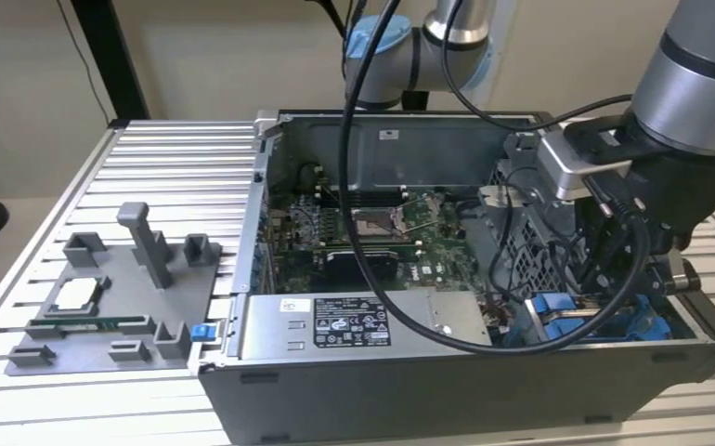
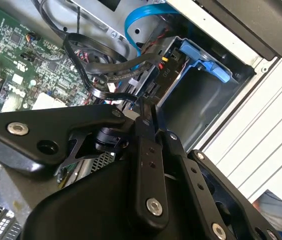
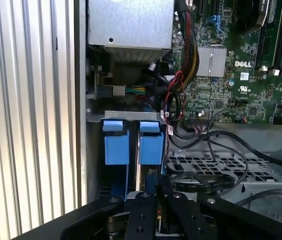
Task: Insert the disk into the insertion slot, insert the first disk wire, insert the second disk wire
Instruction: 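Insert the second disk wire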
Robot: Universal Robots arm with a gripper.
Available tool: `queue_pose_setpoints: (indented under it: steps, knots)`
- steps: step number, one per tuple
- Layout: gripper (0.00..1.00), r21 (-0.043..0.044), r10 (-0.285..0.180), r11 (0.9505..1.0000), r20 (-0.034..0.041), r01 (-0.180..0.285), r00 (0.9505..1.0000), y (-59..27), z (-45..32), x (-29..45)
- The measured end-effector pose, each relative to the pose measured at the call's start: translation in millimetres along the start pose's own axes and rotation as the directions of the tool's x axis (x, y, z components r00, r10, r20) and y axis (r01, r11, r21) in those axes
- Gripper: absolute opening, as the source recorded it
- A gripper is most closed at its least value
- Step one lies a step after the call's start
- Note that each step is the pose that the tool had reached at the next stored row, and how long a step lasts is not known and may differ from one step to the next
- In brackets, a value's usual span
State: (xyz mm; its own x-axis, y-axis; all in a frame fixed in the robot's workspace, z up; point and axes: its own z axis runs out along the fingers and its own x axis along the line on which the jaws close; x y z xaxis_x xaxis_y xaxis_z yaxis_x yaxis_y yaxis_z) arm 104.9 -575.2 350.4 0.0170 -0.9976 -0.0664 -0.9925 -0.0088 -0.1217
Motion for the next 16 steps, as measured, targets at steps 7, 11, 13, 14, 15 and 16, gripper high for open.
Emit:
queue_pose_setpoints:
  steps: [7,11,13,14,15,16]
  knots:
    - [0.0,0.0033,0.0,1.0,0.0012,0.0,1.0,-2.0,2.3,0.2]
    - [0.0,0.0071,-0.002,1.0,0.0056,0.002,1.0,-5.9,3.3,0.3]
    - [0.0,0.0108,-0.006,0.9999,0.008,0.006,1.0,-7.1,3.8,0.3]
    - [0.0,0.0117,-0.007,0.9999,0.0083,0.007,0.9999,-7.2,3.9,0.3]
    - [0.0,0.0118,-0.007,0.9999,0.0083,0.007,0.9999,-7.2,3.9,0.3]
    - [0.0,0.0118,-0.007,0.9999,0.0085,0.007,0.9999,-7.2,4.1,0.4]
